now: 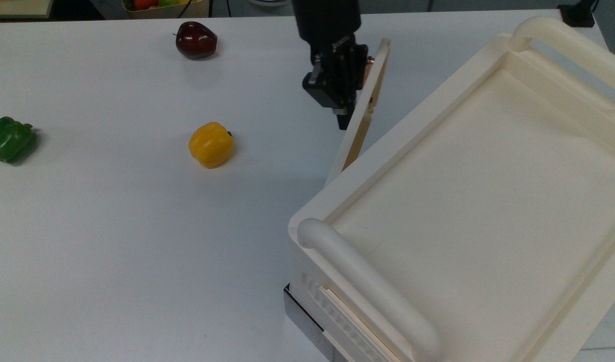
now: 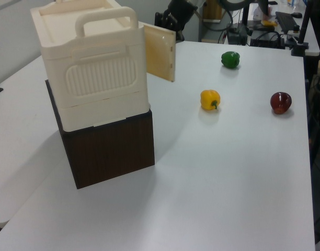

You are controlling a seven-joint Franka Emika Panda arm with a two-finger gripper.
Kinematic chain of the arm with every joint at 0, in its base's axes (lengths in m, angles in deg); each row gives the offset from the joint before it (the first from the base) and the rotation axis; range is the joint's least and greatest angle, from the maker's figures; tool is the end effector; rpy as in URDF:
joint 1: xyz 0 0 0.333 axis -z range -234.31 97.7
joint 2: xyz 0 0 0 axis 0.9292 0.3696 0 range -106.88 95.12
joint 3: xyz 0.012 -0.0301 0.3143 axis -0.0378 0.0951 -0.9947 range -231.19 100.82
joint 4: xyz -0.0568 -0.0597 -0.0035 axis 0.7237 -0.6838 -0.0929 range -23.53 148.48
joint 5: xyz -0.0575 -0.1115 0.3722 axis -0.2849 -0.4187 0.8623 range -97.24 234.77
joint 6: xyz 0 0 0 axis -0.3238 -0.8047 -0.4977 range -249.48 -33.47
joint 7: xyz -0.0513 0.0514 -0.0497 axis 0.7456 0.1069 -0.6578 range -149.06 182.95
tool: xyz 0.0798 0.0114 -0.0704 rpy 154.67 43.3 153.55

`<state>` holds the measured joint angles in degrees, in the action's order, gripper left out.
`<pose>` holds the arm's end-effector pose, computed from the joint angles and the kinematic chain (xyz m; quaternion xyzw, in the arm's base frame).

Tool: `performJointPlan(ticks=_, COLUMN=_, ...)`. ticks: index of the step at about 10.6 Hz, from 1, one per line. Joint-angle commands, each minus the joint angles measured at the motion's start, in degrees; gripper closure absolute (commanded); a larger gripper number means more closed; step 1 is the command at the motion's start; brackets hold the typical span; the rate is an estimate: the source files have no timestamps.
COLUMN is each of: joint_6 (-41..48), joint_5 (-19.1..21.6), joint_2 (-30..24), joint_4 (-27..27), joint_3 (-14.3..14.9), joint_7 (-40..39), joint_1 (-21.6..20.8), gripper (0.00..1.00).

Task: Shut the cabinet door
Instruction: 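Push the cream door with the gripper, swinging it shut against the cabinet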

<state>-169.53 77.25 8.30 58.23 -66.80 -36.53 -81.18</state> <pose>0.6617 0.1706 0.5976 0.8081 0.5018 0.3066 0.0356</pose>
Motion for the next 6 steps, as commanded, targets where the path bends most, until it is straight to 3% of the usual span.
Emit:
performJointPlan(ticks=1, joint_6=0.5, joint_5=-1.09, joint_2=-1.0, joint_4=0.29, joint_3=0.91, joint_7=12.58, joint_1=-6.1, gripper=1.0)
performJointPlan(ticks=6, joint_6=-3.46, joint_5=-4.87, joint_2=-0.73, joint_4=0.55, joint_3=0.83, joint_7=19.55, joint_1=-9.1, gripper=1.0)
